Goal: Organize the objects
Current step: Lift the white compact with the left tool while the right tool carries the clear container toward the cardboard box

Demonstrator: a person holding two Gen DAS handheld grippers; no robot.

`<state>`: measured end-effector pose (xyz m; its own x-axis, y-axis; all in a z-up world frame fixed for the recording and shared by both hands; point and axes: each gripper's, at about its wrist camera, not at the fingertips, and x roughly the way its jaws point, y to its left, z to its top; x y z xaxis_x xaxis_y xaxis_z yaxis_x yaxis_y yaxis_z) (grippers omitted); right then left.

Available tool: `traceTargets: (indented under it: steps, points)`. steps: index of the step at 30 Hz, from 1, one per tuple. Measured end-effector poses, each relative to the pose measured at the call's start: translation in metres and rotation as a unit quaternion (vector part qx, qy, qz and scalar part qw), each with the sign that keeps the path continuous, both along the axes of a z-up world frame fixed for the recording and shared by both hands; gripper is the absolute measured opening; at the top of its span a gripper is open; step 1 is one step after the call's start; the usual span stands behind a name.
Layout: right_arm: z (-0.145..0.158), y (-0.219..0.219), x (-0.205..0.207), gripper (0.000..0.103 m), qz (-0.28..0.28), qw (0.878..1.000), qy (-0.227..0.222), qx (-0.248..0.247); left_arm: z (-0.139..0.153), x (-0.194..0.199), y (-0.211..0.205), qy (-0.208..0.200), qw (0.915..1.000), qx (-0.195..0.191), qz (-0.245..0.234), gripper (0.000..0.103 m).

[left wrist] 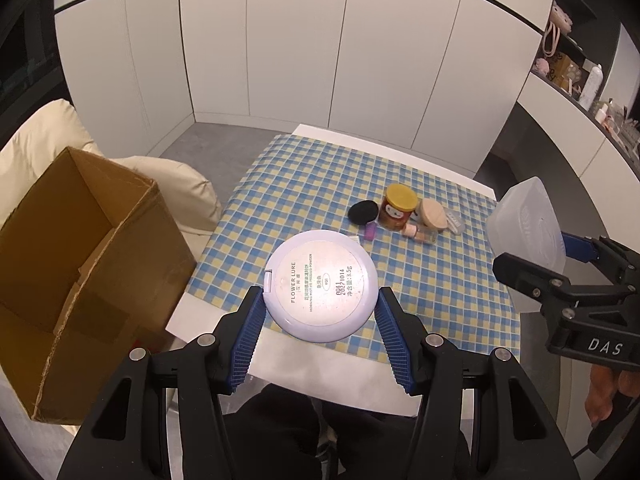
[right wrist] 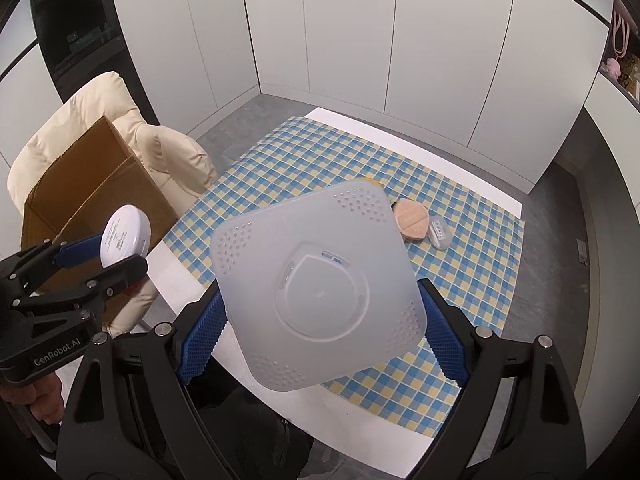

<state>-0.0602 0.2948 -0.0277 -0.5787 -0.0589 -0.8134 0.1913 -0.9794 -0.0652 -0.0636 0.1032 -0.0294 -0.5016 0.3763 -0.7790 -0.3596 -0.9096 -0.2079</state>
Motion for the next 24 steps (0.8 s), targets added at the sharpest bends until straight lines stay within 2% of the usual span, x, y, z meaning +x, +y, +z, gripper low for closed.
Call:
traceTargets:
  steps: [11,24]
  points:
    - [-0.005,-0.020,-0.013,0.091,0.020,1.000,-0.004,-0.007,-0.001,-0.007,-0.019,0.011,0.9996,0.002,0.025,0.056]
    - [-0.005,-0.048,-0.010,0.091,0.061,0.998,0.006,-0.002,0.002,-0.013,-0.049,0.029,0.9971,0.011,0.070,0.056]
